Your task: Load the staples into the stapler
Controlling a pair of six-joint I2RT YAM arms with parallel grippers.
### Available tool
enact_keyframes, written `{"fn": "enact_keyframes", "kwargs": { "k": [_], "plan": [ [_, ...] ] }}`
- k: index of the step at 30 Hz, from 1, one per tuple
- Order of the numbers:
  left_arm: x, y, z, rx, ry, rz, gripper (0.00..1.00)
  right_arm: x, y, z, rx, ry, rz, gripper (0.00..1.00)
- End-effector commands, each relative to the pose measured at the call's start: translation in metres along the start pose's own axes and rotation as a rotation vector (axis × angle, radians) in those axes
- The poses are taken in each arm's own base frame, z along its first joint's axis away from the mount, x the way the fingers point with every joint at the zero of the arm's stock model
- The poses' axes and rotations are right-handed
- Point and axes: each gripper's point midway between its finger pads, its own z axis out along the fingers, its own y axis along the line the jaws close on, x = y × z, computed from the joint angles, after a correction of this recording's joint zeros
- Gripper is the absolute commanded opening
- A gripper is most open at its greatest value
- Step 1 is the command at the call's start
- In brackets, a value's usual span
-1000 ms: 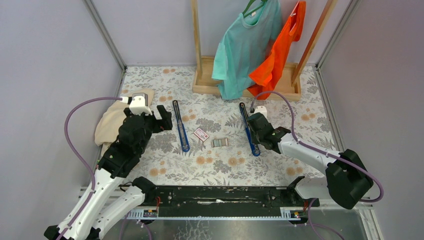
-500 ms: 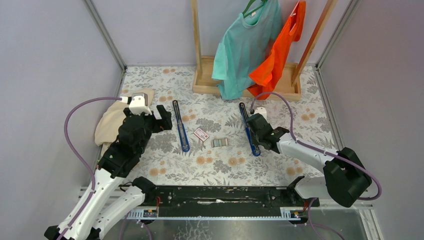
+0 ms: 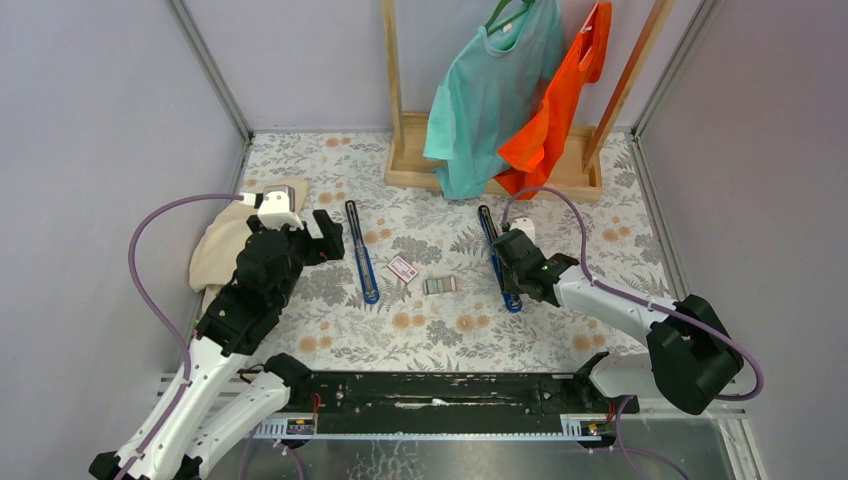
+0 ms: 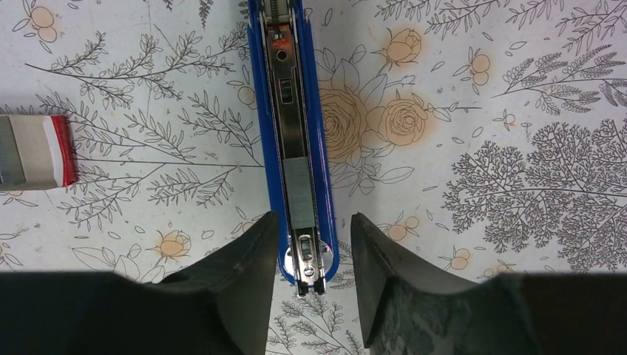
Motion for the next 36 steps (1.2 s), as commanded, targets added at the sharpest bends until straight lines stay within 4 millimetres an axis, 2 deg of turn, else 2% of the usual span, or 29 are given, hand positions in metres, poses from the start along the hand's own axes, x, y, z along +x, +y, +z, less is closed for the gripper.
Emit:
{"fn": "enact_keyframes", "kwargs": {
  "k": [1,9,17,26,36],
  "plan": [
    [-0.013,-0.004,0.003,0.014,-0.056,-0.035,1.0,-0.024,0.005,-0.012,-0.014,-0.056,0.025,0.48],
    [-0.013,-0.004,0.002,0.015,-0.058,-0.037,1.0,-0.047,-0.007,0.0,0.057,-0.072,0.048,0.51],
    [-0.013,-0.004,0.002,0.018,-0.057,-0.037,1.0,-0.053,-0.012,0.018,0.087,-0.054,0.063,0.52],
    [-0.013,-0.004,0.002,0.021,-0.057,-0.037,1.0,-0.034,-0.012,0.024,0.086,0.019,0.055,0.52],
    [-0.012,-0.005,0.003,0.025,-0.053,-0.038,1.0,-0.003,-0.016,0.012,0.078,0.117,0.066,0.55]
  ]
}}
